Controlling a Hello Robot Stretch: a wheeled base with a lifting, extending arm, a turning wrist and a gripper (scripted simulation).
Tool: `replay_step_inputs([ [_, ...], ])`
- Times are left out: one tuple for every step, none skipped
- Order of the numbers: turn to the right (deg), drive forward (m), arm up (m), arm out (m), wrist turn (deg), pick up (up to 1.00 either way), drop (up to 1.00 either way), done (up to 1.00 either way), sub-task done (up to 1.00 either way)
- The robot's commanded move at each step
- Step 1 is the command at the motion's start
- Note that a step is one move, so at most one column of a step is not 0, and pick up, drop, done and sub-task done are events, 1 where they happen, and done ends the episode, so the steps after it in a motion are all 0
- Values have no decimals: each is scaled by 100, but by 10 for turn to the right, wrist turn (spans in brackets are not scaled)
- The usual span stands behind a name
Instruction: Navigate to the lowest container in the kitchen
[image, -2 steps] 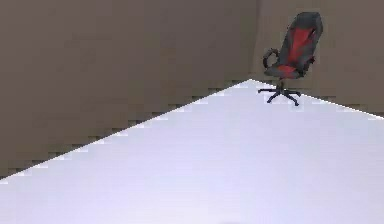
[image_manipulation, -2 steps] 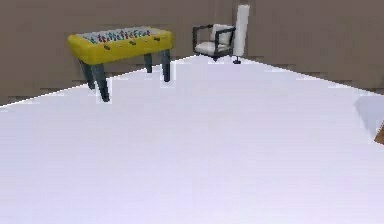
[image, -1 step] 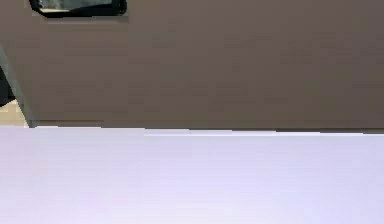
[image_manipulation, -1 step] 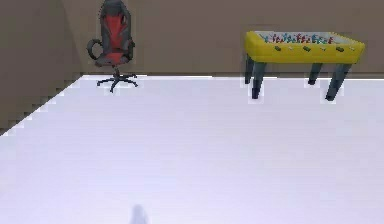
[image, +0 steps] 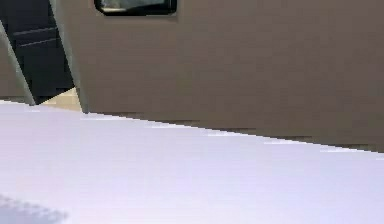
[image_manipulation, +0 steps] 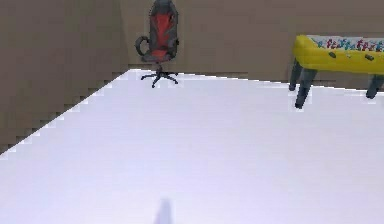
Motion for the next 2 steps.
replay_step_inputs([
  [0,40,0,0,0,0,0,0,0],
  [-360,0,0,0,0,0,0,0,0],
])
